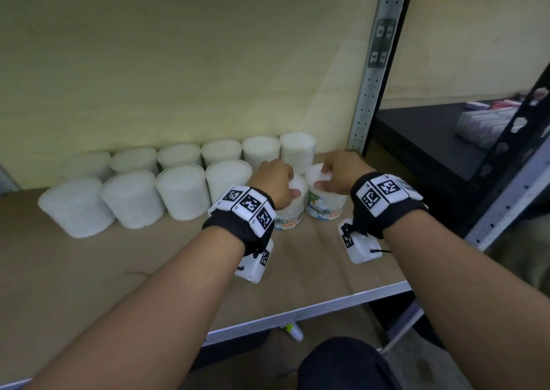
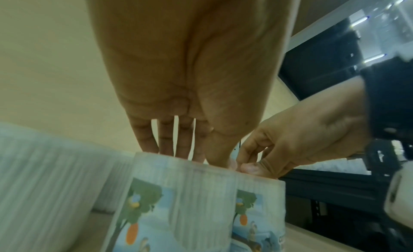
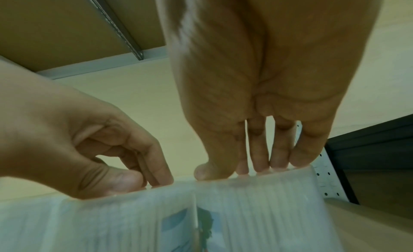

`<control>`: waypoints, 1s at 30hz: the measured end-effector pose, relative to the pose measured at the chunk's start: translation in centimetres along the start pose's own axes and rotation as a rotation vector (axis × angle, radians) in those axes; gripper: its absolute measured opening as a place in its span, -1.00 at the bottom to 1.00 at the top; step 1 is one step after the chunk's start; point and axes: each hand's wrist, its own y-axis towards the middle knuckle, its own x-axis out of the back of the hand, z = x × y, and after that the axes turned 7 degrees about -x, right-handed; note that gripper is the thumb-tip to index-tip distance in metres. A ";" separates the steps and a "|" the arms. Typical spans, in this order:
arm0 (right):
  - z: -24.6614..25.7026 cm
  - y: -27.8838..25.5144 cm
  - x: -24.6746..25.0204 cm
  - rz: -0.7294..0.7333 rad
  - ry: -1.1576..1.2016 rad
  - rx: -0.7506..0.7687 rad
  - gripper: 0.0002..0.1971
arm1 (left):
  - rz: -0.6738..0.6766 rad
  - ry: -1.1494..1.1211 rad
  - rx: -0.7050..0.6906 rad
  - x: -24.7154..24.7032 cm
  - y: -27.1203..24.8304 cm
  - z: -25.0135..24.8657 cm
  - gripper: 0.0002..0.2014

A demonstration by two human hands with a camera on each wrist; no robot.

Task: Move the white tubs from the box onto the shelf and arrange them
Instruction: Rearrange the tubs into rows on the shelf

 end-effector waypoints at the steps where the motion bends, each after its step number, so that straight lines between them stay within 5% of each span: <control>1: -0.3 -0.7 0.0 -0.004 0.002 0.000 -0.49 | 0.003 0.005 -0.010 -0.1 -0.6 -0.4 -0.54; 16: -4.4 -9.5 -0.9 0.020 0.052 -0.040 -0.48 | 0.025 0.008 -0.112 -1.3 -8.8 -5.1 -0.59; 30: -5.3 -12.5 -1.1 0.016 0.076 -0.057 -0.47 | -0.005 -0.056 -0.124 -2.1 -11.0 -6.2 -0.59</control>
